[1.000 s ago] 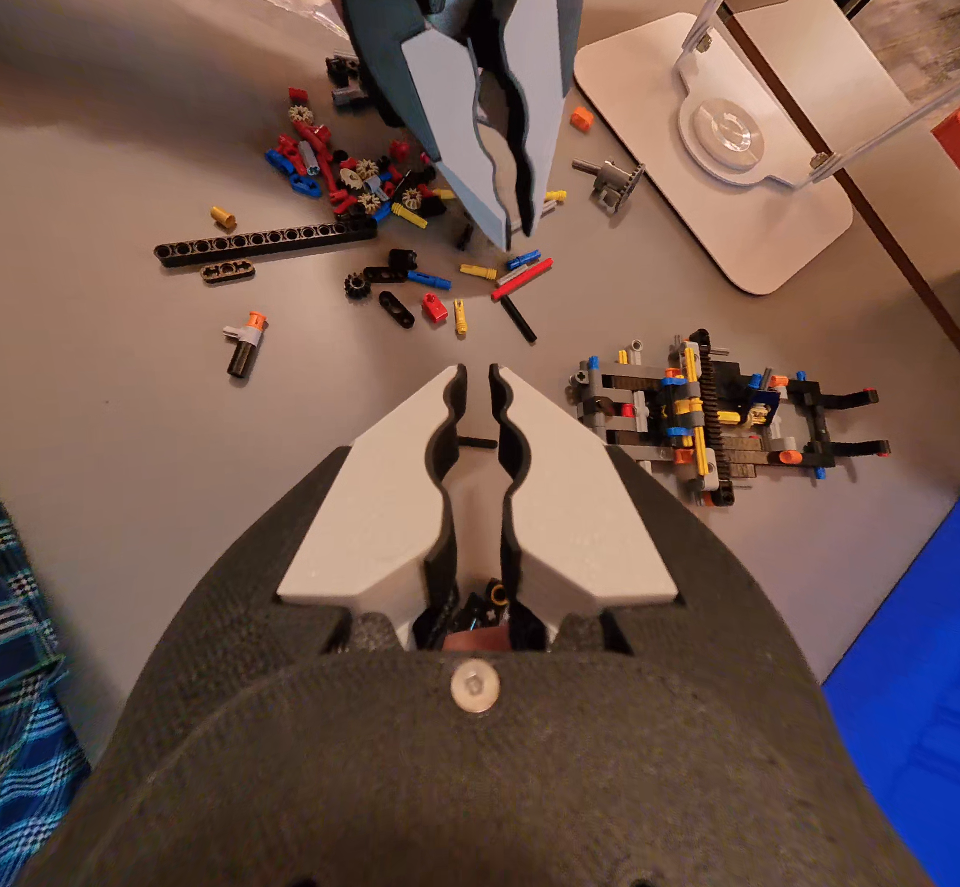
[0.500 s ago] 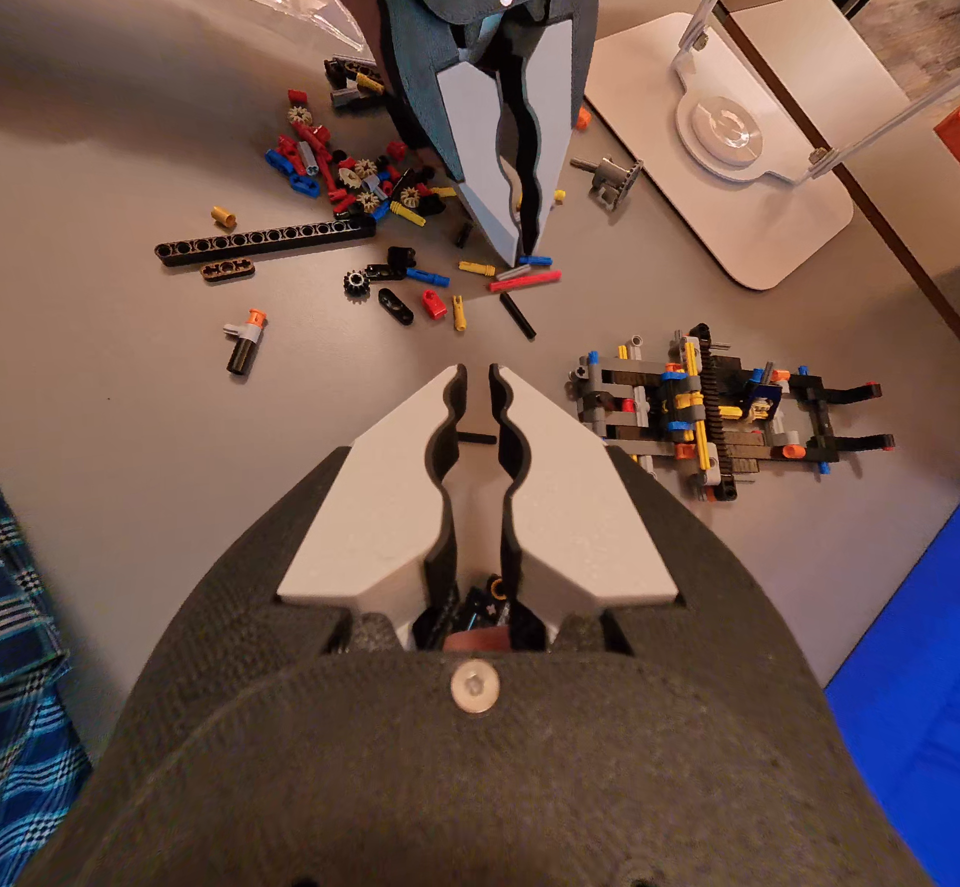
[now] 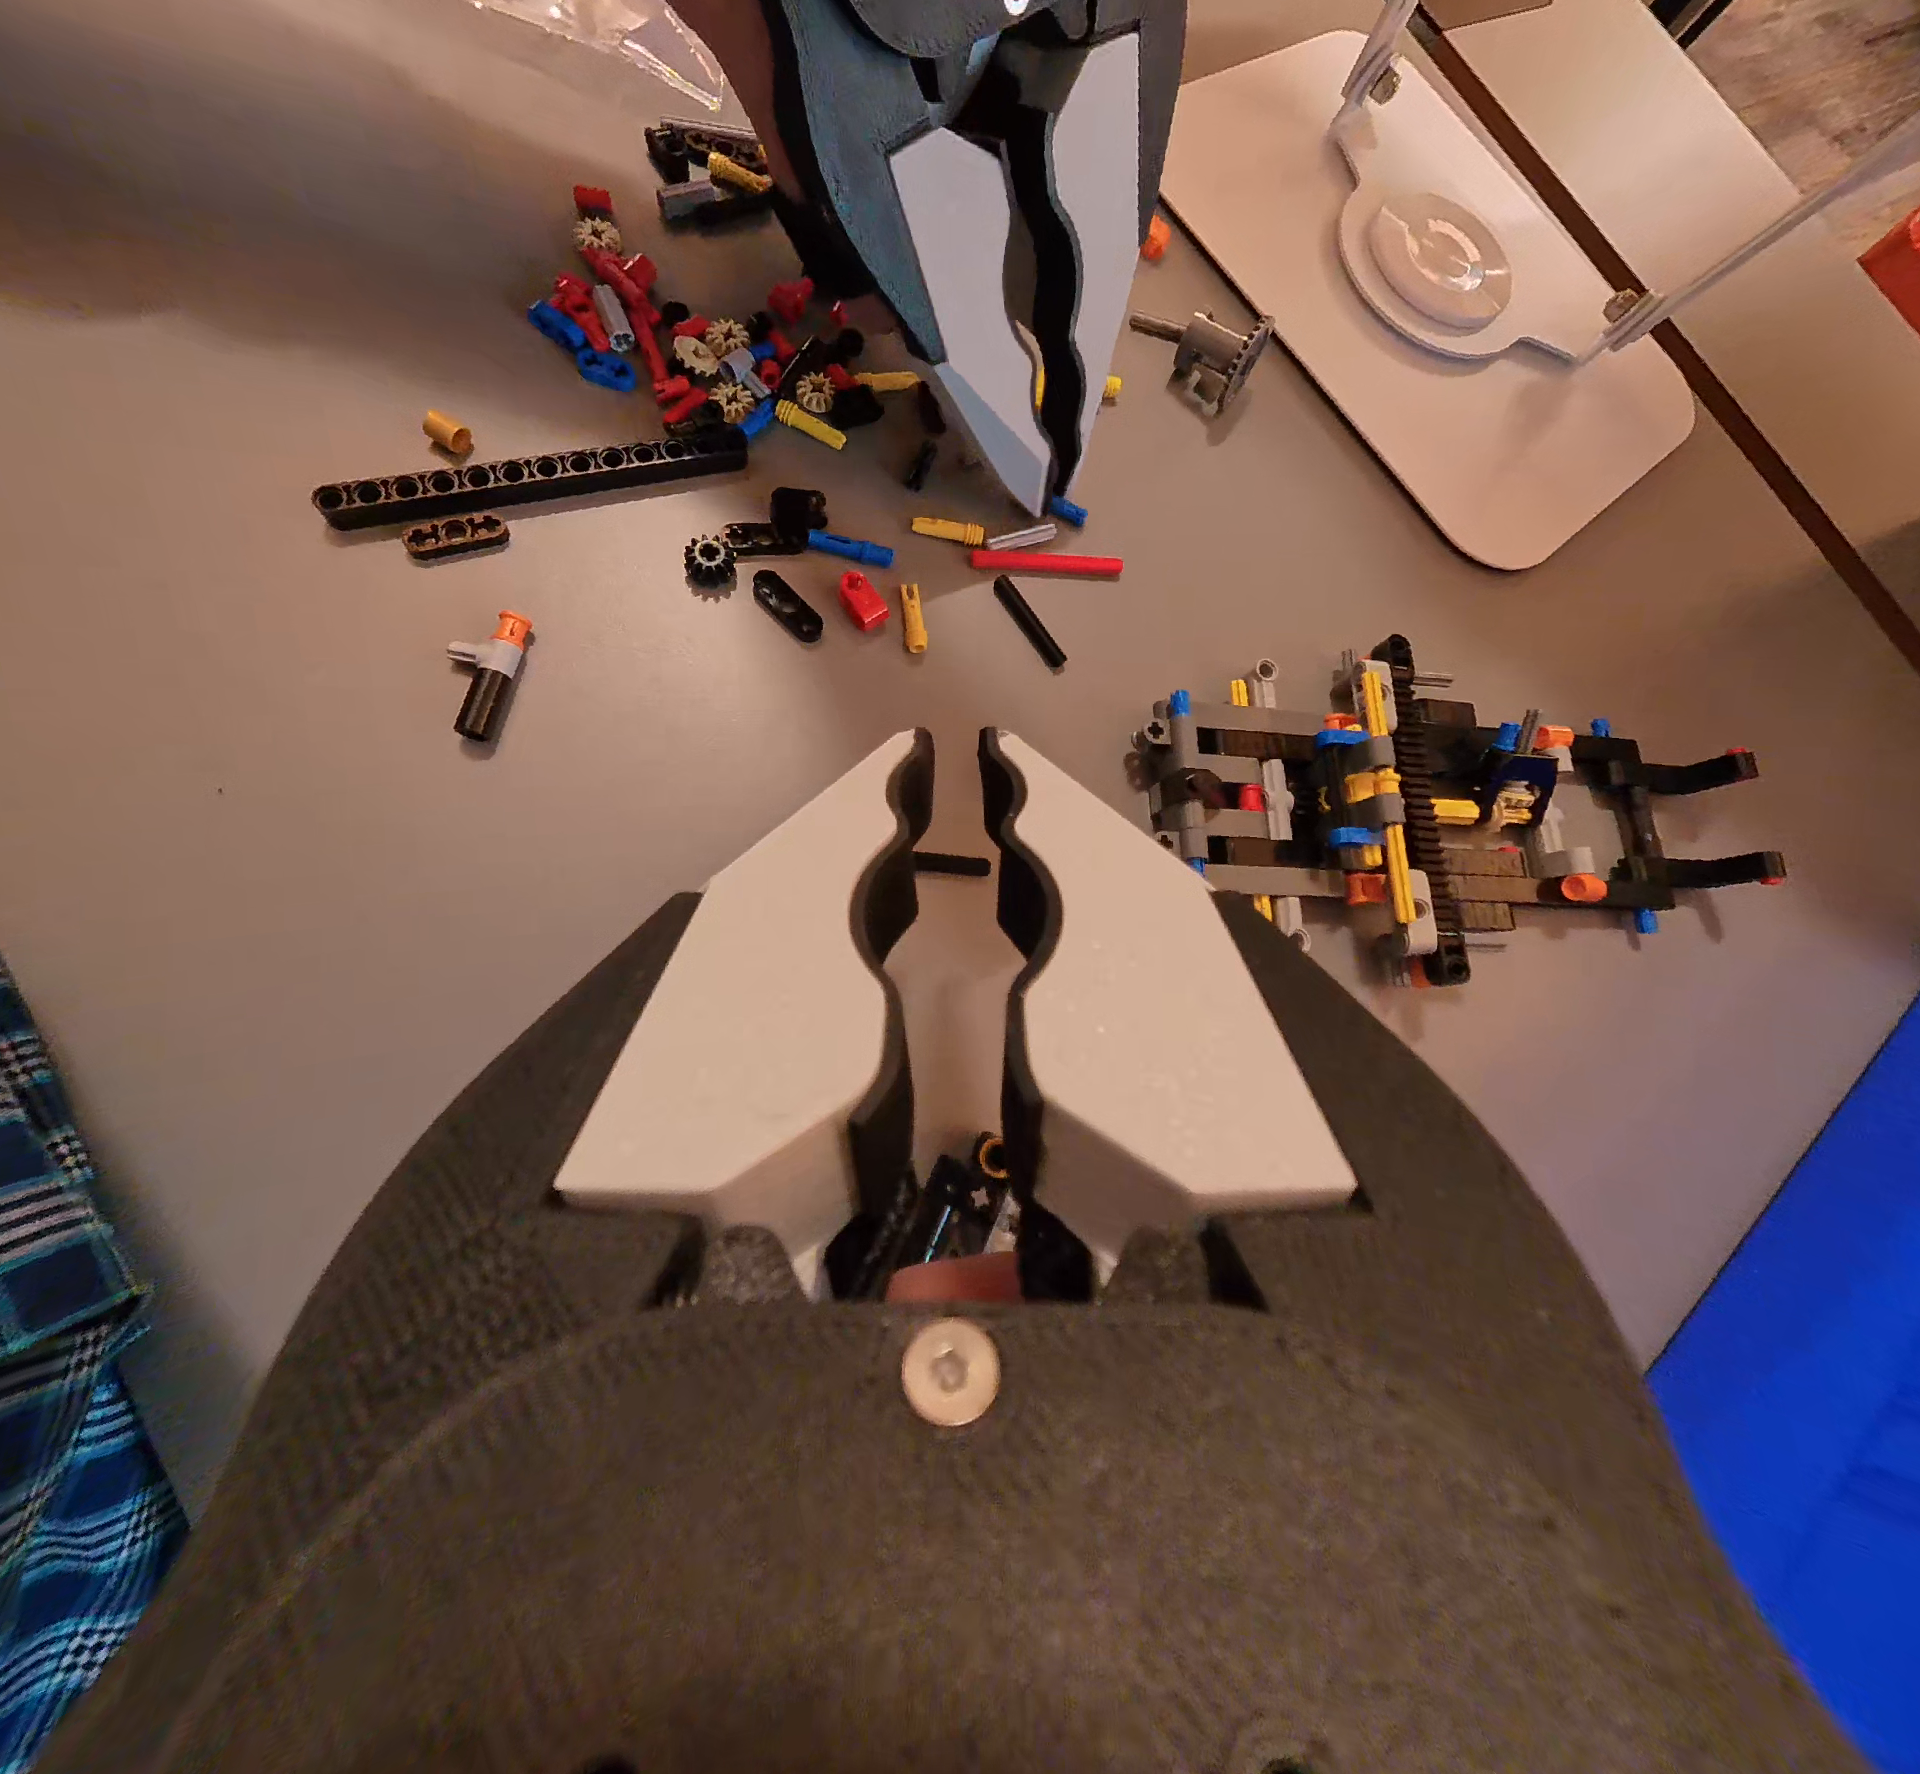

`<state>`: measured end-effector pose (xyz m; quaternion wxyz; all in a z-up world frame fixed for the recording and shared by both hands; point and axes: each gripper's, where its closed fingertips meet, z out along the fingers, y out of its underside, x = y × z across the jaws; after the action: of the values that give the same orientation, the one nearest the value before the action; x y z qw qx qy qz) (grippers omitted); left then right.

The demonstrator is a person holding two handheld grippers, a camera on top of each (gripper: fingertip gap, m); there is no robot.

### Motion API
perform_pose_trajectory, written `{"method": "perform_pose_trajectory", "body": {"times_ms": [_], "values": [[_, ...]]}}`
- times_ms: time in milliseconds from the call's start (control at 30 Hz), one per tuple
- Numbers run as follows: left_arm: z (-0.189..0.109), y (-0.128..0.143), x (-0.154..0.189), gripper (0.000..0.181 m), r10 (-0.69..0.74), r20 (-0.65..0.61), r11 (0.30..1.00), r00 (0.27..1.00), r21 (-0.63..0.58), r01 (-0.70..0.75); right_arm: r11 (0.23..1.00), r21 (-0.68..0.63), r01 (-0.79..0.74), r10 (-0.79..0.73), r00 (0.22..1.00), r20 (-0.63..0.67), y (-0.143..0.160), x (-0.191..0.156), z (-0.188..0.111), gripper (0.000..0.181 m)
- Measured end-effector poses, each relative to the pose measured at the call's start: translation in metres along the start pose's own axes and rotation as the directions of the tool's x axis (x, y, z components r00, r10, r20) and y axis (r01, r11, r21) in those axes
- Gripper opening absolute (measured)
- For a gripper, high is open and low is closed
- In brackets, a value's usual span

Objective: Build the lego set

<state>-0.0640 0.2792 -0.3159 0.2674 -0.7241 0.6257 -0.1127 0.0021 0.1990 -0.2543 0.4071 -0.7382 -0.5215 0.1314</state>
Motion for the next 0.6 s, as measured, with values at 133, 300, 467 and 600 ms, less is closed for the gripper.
{"method": "perform_pose_trajectory", "body": {"times_ms": [133, 300, 467, 600], "values": [[-0.001, 0.002, -0.004, 0.002, 0.013, 0.035, 1.0, 0.999, -0.001, -0.013, 1.0, 0.002, 0.0, 0.0, 1.0, -0.004, 0.0, 0.001, -0.001, 0.006], [-0.021, -0.014, 0.0, 0.001, 0.083, 0.089, 0.993, 0.993, 0.077, -0.09, 1.0, 0.027, 0.009, -0.009, 1.0, -0.006, -0.009, 0.001, -0.003, 0.009], [-0.055, -0.049, 0.047, 0.001, 0.273, 0.126, 0.938, 0.954, 0.183, -0.293, 0.994, 0.069, 0.088, -0.086, 0.995, -0.041, -0.026, 0.001, -0.002, 0.012], [-0.067, -0.058, 0.078, 0.001, 0.351, 0.115, 0.91, 0.929, 0.195, -0.367, 0.949, 0.039, 0.312, -0.308, 0.947, -0.095, -0.032, -0.01, -0.003, 0.014]]}}
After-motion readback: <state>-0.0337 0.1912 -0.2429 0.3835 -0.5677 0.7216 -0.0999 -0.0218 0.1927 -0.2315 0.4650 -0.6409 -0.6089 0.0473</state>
